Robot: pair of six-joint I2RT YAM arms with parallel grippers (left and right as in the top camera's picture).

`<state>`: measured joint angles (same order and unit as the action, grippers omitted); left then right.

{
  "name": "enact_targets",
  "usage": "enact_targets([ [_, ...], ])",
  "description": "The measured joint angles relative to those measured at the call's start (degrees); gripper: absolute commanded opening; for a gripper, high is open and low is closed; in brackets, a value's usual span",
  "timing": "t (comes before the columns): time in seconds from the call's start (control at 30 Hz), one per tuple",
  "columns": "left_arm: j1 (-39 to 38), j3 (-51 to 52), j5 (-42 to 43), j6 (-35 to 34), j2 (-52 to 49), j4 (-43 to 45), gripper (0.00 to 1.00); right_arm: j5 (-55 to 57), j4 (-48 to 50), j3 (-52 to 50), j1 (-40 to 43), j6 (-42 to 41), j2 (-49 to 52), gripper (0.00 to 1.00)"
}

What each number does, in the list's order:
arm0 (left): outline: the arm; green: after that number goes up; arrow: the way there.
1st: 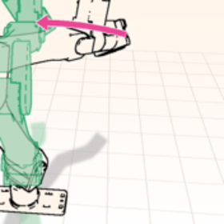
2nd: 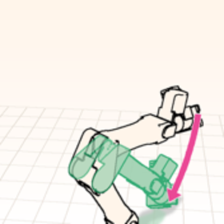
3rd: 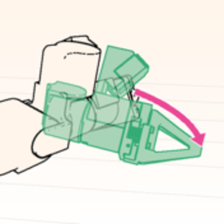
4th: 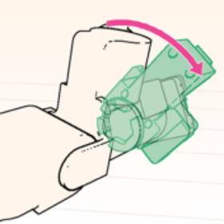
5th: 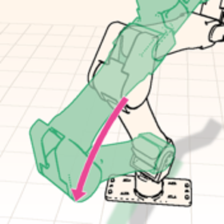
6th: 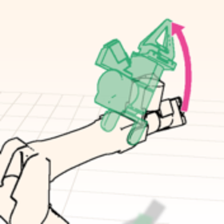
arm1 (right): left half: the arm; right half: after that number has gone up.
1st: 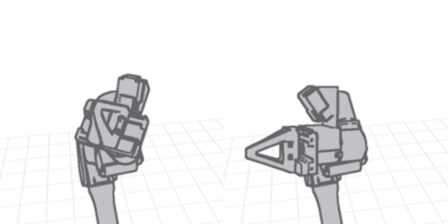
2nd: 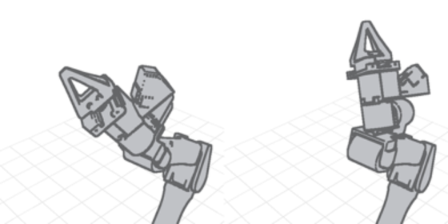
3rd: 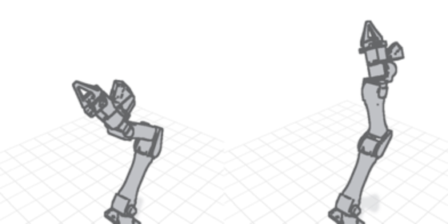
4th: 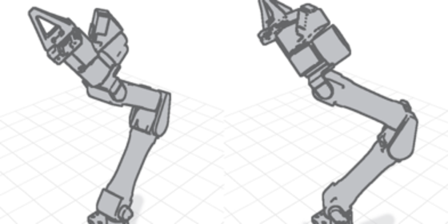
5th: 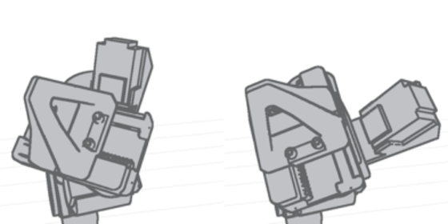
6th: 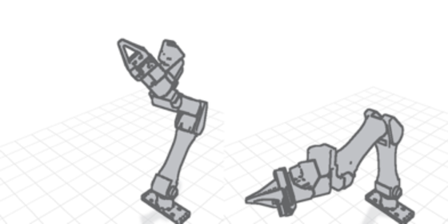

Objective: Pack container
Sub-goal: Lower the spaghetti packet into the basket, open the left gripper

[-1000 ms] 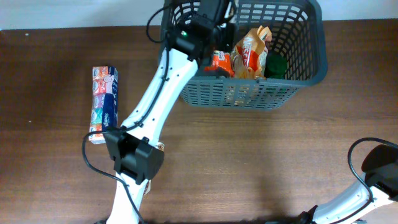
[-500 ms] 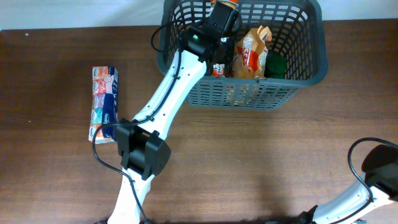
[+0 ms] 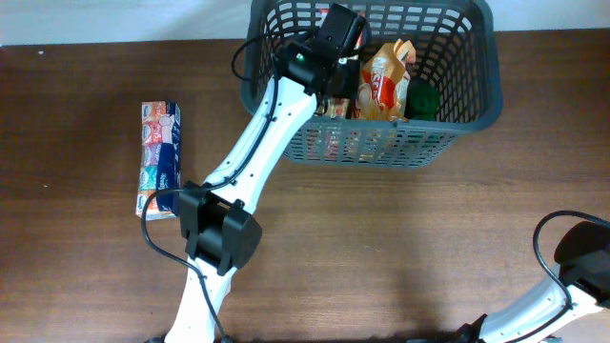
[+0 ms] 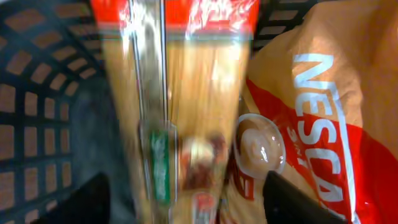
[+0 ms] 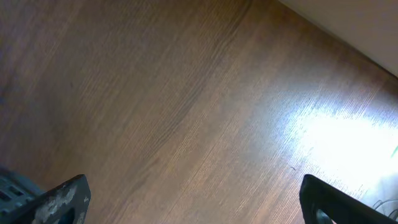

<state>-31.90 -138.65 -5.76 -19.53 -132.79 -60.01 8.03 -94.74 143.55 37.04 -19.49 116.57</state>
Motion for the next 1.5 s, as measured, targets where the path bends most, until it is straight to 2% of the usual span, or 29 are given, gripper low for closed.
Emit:
enact_targets([
  [0.27, 0.02, -0.07, 0.39, 0.02, 0.0, 1.14, 0.63, 0.0, 0.02, 0.0, 0.0, -0.02, 0.0, 0.99],
  [0.4, 0.24, -2.05, 0.39, 1.46, 0.0, 0.76, 0.73, 0.0, 0.02, 0.0, 0.0, -0.02, 0.0, 0.99],
  [0.53, 1.18, -7.72, -1.11, 3.8, 0.11, -1.4, 0.79, 0.0, 0.02, 0.0, 0.0, -0.02, 0.0, 0.99],
  [0.6, 1.92, -10.36, -2.82, 4.44, 0.7, -3.23, 0.92, 0.0, 0.0, 0.0, 0.0, -0.04, 0.0, 0.99],
  [0.67, 2.99, -12.44, -4.79, 5.66, 2.14, -6.47, 0.97, 0.0, 0.0, 0.0, 0.0, -0.04, 0.0, 0.99],
  [0.83, 8.28, -14.6, -9.46, 6.45, 9.31, -18.82, 0.99, 0.0, 0.04, 0.0, 0.0, -0.02, 0.0, 0.99],
  [1.1, 24.26, -15.85, -10.16, 4.72, 14.47, -33.77, 0.99, 0.0, 0.02, 0.0, 0.0, 0.0, 0.0, 0.99],
  [1.3, 31.02, -13.66, -9.4, 4.61, 14.21, -36.46, 0.99, 0.0, 0.02, 0.0, 0.0, -0.02, 0.0, 0.99],
  [1.5, 37.07, -1.62, -7.56, 4.55, 14.21, -33.14, 0.99, 0.0, 0.0, 0.0, 0.0, -0.02, 0.0, 0.99],
])
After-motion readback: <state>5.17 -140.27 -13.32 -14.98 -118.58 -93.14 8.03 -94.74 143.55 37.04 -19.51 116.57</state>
